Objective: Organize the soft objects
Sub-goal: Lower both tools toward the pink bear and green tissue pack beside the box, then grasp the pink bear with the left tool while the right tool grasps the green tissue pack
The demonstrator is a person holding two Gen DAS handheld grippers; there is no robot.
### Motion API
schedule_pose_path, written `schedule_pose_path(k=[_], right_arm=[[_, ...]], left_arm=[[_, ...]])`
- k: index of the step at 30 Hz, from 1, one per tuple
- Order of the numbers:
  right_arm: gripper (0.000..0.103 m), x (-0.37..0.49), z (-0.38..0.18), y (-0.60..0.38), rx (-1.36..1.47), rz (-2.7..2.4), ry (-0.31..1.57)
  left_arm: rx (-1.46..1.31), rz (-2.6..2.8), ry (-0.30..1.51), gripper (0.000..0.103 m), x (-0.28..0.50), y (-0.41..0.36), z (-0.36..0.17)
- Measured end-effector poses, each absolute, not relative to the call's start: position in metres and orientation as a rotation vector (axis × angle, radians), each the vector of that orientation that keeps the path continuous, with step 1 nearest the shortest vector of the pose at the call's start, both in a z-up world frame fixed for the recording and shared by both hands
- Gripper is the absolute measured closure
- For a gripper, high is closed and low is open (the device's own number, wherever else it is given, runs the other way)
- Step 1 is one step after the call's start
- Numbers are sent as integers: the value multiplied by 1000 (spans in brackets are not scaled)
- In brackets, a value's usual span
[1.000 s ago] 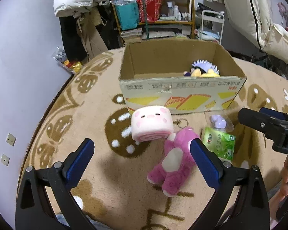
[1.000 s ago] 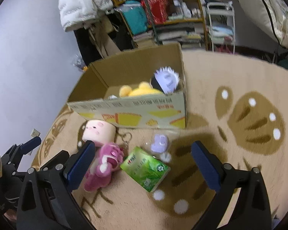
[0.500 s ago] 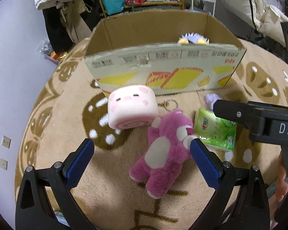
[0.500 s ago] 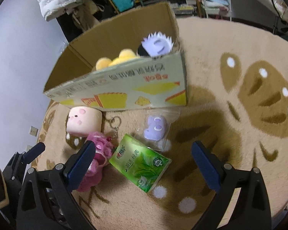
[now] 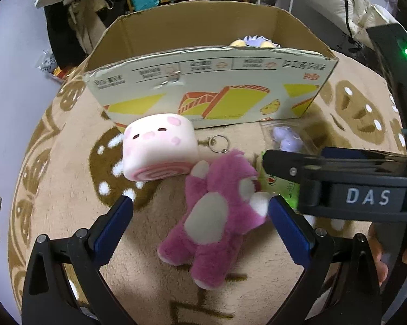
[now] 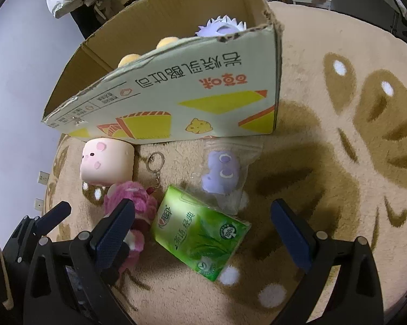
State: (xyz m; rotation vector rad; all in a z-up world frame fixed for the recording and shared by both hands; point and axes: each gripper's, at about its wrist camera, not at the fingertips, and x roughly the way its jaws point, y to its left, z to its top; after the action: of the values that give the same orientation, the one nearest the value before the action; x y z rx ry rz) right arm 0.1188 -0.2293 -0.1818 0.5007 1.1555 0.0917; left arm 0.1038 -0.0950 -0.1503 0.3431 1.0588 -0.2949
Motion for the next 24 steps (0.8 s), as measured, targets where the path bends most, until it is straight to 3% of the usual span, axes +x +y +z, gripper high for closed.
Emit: schedule_pose_path(k=[24], right_arm=[[0, 133, -210, -204, 512, 48, 1211]], left_arm=[[355, -195, 1211, 4, 124, -83, -190]])
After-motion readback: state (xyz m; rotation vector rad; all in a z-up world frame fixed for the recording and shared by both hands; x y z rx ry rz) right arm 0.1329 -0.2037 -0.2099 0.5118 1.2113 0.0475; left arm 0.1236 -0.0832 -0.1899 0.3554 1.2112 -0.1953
